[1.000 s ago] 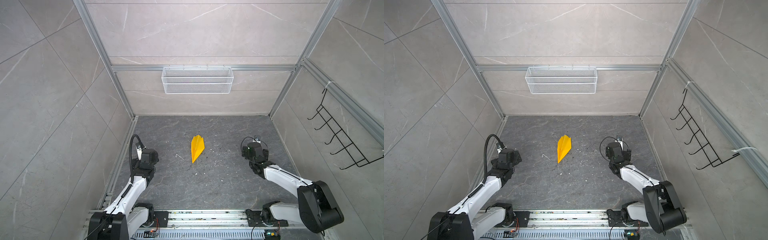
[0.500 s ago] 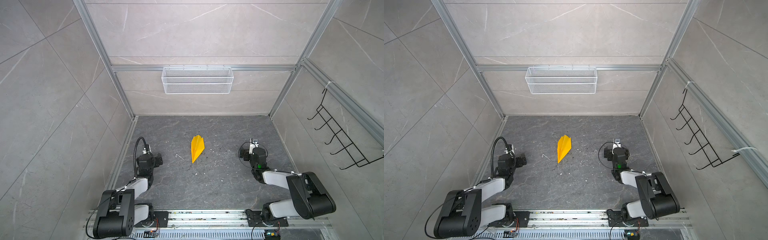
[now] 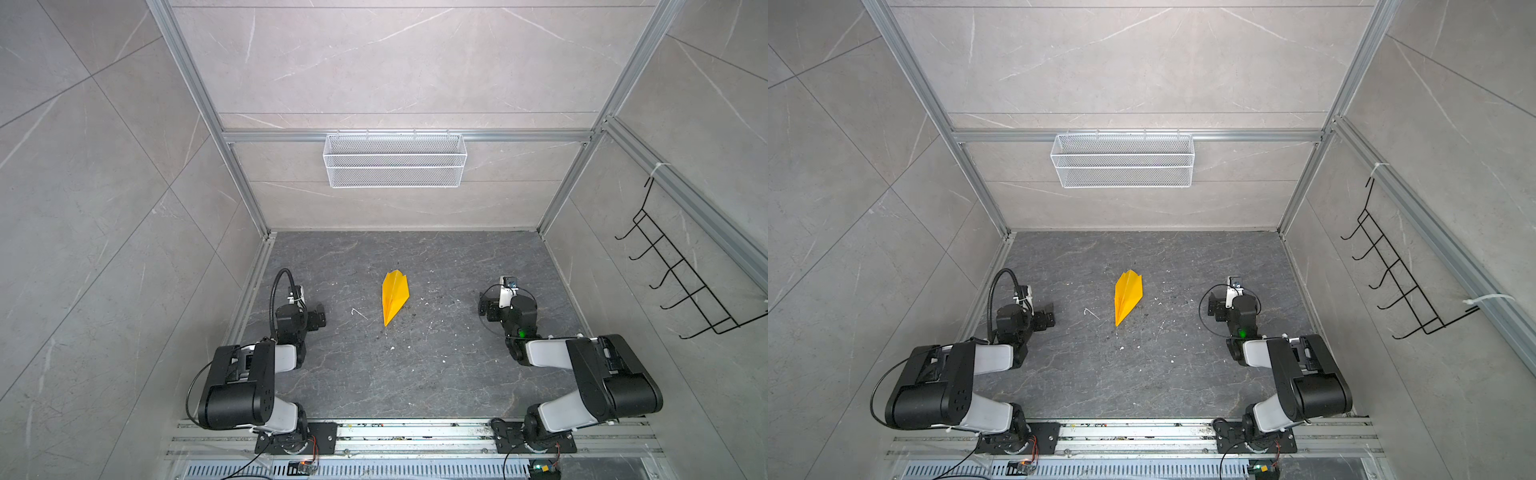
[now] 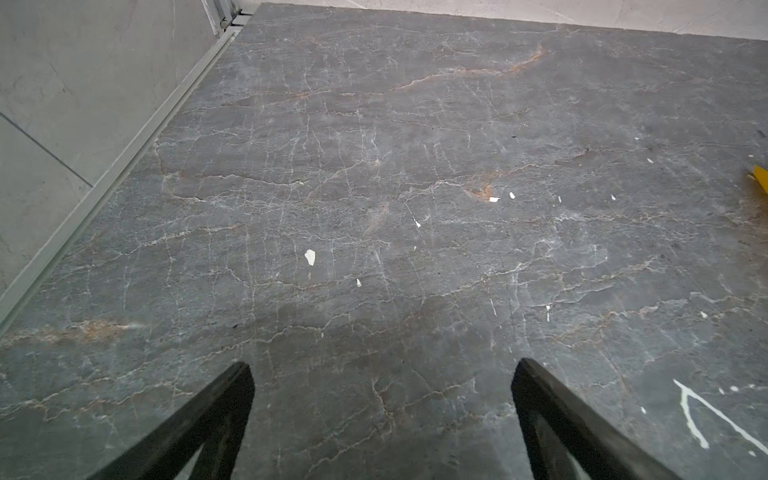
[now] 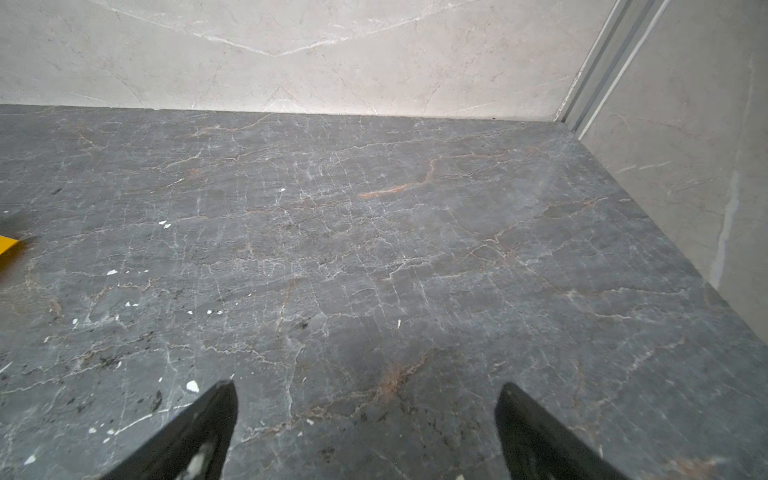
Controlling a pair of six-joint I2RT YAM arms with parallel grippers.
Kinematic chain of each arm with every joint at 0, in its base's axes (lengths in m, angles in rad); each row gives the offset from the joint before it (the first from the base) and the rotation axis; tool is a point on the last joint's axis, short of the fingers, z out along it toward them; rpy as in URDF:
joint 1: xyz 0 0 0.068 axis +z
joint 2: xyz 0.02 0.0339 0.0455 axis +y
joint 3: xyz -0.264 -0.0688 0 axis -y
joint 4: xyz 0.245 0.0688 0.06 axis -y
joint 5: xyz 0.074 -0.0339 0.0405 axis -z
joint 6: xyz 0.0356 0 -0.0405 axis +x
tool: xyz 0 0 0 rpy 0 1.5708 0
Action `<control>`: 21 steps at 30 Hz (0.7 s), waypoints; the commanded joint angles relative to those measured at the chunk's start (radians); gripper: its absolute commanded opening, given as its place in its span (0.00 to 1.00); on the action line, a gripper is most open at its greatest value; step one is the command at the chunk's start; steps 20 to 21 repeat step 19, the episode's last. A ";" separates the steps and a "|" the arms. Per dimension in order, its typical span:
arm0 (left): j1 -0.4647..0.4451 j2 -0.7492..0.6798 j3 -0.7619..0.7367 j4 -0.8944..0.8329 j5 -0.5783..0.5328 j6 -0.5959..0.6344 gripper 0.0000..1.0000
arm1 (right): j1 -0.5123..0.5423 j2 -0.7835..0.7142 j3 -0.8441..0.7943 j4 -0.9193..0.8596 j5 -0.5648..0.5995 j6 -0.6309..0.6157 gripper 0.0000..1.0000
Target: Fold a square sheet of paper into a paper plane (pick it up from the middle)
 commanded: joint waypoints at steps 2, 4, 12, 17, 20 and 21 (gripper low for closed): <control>0.006 0.013 0.037 0.068 -0.028 0.000 1.00 | -0.002 0.004 -0.004 0.027 -0.013 -0.005 0.99; 0.006 0.017 0.037 0.079 -0.030 0.001 1.00 | -0.002 0.004 -0.004 0.027 -0.012 -0.006 0.99; 0.007 0.017 0.040 0.074 -0.028 0.001 1.00 | -0.002 0.004 -0.002 0.022 -0.014 -0.010 0.99; 0.006 0.018 0.039 0.074 -0.028 0.000 1.00 | -0.002 0.006 0.002 0.018 -0.022 -0.009 0.99; 0.007 0.017 0.039 0.074 -0.027 0.001 1.00 | -0.002 0.004 0.000 0.017 -0.021 -0.012 0.99; 0.007 0.017 0.039 0.074 -0.027 0.001 1.00 | -0.002 0.004 0.000 0.017 -0.021 -0.012 0.99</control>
